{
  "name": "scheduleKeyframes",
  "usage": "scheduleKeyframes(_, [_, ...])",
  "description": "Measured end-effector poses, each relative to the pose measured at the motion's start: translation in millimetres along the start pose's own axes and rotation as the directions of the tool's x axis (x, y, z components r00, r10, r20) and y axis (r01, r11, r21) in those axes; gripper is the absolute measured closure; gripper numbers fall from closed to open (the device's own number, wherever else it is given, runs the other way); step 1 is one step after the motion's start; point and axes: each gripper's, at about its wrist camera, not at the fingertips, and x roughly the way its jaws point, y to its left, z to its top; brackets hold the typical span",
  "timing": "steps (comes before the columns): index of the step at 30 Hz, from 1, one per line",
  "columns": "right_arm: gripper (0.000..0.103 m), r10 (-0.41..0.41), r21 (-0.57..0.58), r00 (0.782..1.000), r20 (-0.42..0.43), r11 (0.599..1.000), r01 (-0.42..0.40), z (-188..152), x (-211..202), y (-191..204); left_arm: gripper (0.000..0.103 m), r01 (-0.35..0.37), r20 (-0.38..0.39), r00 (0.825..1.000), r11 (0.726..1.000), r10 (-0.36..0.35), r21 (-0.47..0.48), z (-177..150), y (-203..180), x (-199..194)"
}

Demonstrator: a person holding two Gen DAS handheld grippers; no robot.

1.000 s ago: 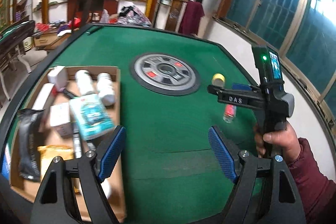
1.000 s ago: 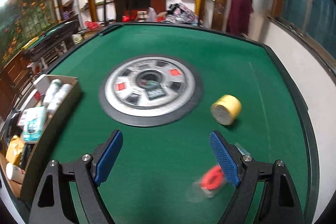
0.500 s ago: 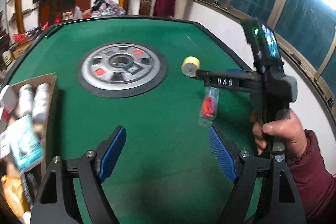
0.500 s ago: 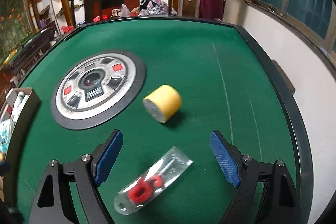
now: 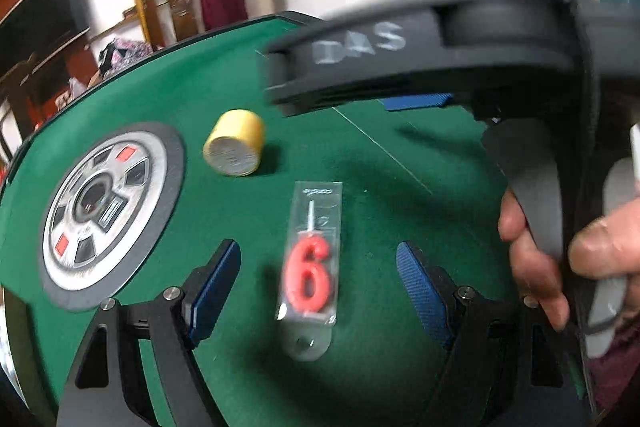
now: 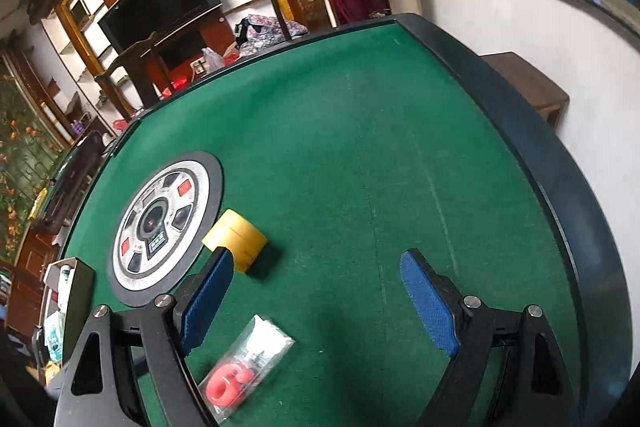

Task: Organize objects
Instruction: 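Grasp the clear package with red numeral candle using the left gripper, then hold the candle package with left while right grasps the yellow tape roll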

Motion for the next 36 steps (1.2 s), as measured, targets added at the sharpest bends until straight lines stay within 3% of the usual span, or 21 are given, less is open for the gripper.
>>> scheduleKeyframes(3, [0.014, 0.010, -0.018, 1.000, -0.013, 1.000, -0.011, -1, 5, 4, 0.029, 0.004, -0.039, 0.999, 1.000, -0.003, 0.014, -3, -3, 10])
scheduleKeyframes(4, [0.014, 0.003, -0.029, 1.000, -0.012, 1.000, -0.003, -1, 6, 6, 0.042, 0.025, -0.040, 0.999, 1.000, -0.025, 0.004, -3, -1, 11])
scheduleKeyframes(5, [0.014, 0.007, -0.030, 1.000, -0.013, 1.000, -0.008, -1, 7, 7, 0.064, 0.031, -0.039, 0.999, 0.999, -0.031, -0.009, -3, 2, 10])
scheduleKeyframes(7, [0.014, 0.022, -0.029, 1.000, -0.018, 0.999, -0.022, -1, 10, 9, 0.076, 0.021, -0.039, 0.999, 0.999, -0.023, -0.043, -3, 9, 11])
scheduleKeyframes(15, [0.014, 0.008, -0.073, 0.999, -0.035, 0.997, -0.010, 0, 18, 19, 0.077, 0.054, -0.012, 0.998, 0.980, -0.057, -0.189, -12, 40, -17])
scheduleKeyframes(18, [0.014, -0.020, -0.188, 0.999, -0.037, 0.982, 0.013, 3, 26, 38, 0.076, 0.066, 0.021, 0.998, 0.972, -0.063, -0.225, -17, 50, -42])
scheduleKeyframes(22, [0.016, -0.069, -0.376, 0.997, -0.045, 0.926, 0.047, 5, 47, 68, 0.076, 0.080, 0.051, 0.996, 0.959, -0.068, -0.271, -24, 65, -75])
scheduleKeyframes(23, [0.019, -0.076, -0.404, 0.996, -0.045, 0.913, 0.052, 4, 53, 73, 0.076, 0.078, 0.060, 0.996, 0.954, -0.063, -0.290, -29, 73, -85])
scheduleKeyframes(24, [0.037, -0.080, -0.422, 0.996, -0.045, 0.905, 0.053, 3, 57, 76, 0.076, 0.077, 0.065, 0.996, 0.951, -0.061, -0.300, -34, 77, -91])
scheduleKeyframes(25, [0.064, -0.077, -0.431, 0.995, -0.057, 0.901, 0.045, 3, 62, 79, 0.076, 0.078, 0.074, 0.996, 0.943, -0.057, -0.323, -39, 86, -100])
scheduleKeyframes(26, [0.068, -0.077, -0.429, 0.994, -0.079, 0.903, 0.035, 3, 67, 80, 0.076, 0.078, 0.079, 0.995, 0.939, -0.054, -0.335, -45, 89, -106])
scheduleKeyframes(36, [0.068, -0.019, -0.328, 0.997, -0.078, 0.945, -0.008, -2, 40, 78, 0.076, 0.066, 0.155, 0.988, 0.899, 0.002, -0.432, -80, 126, -152])
